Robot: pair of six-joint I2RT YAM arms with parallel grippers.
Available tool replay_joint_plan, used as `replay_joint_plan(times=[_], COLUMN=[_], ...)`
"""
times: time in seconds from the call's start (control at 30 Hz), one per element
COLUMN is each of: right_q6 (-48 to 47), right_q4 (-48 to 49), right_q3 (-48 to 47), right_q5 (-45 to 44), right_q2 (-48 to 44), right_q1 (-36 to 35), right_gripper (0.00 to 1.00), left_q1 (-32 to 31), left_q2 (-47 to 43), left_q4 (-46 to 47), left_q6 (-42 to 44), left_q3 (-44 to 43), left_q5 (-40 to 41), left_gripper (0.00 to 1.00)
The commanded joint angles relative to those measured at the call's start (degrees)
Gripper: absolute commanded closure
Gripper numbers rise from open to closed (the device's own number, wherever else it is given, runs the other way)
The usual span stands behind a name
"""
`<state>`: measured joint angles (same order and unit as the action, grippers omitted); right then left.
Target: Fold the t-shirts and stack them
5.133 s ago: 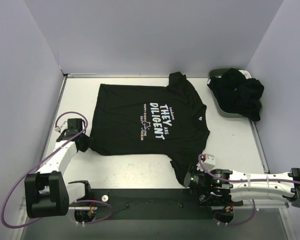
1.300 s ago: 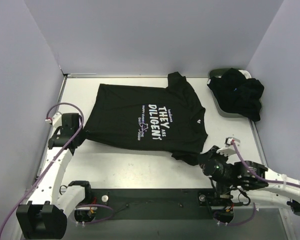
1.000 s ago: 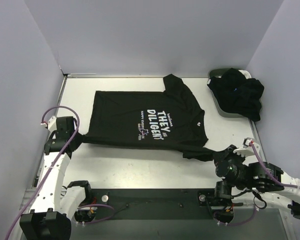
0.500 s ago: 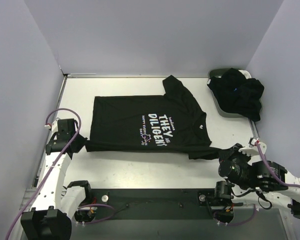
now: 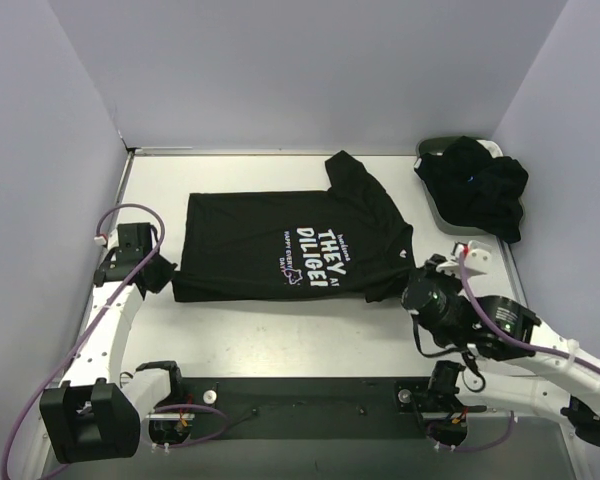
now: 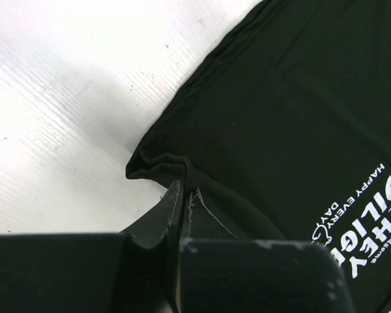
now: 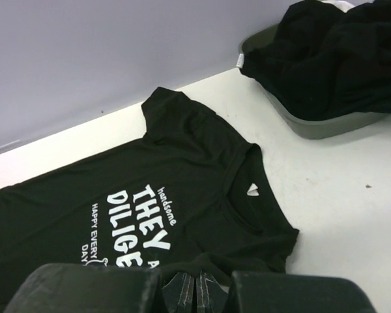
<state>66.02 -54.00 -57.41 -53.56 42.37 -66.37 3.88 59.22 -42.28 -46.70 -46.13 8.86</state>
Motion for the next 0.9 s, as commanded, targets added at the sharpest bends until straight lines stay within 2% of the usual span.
replay_joint_plan(times=[0.0,0.23,0.37,0.6,0.87], right_q6=[-16.2,-25.7,-28.7,-30.9,-33.3], right_q4=[18.4,28.2,30.6,32.0,34.0], right_q3=[1.3,5.1,7.1,8.0,6.0], right_q5=[8.5,23.0,30.8,38.3,46.9], right_q2=[4.3,7.2,6.9,6.8,11.0], right_q1=[6.2,18.5,28.8,39.0,47.3], right_gripper=[1.00,1.00,1.00,1.00,1.00], left_q1=[0.5,0.5,0.4,0.5,0.4], left_q2=[0.6,1.4,2.1,5.0,8.5], left_q4=[3.1,3.3,3.6,4.9,7.1], left_q6=[0.5,1.6,2.2,2.3,2.2], left_q3=[-3.5,-4.6,-5.0,-5.0,-4.5], left_q5=[-0.2,-0.3,-0.2,-0.7,-1.4], left_gripper=[1.00,1.00,1.00,1.00,1.00])
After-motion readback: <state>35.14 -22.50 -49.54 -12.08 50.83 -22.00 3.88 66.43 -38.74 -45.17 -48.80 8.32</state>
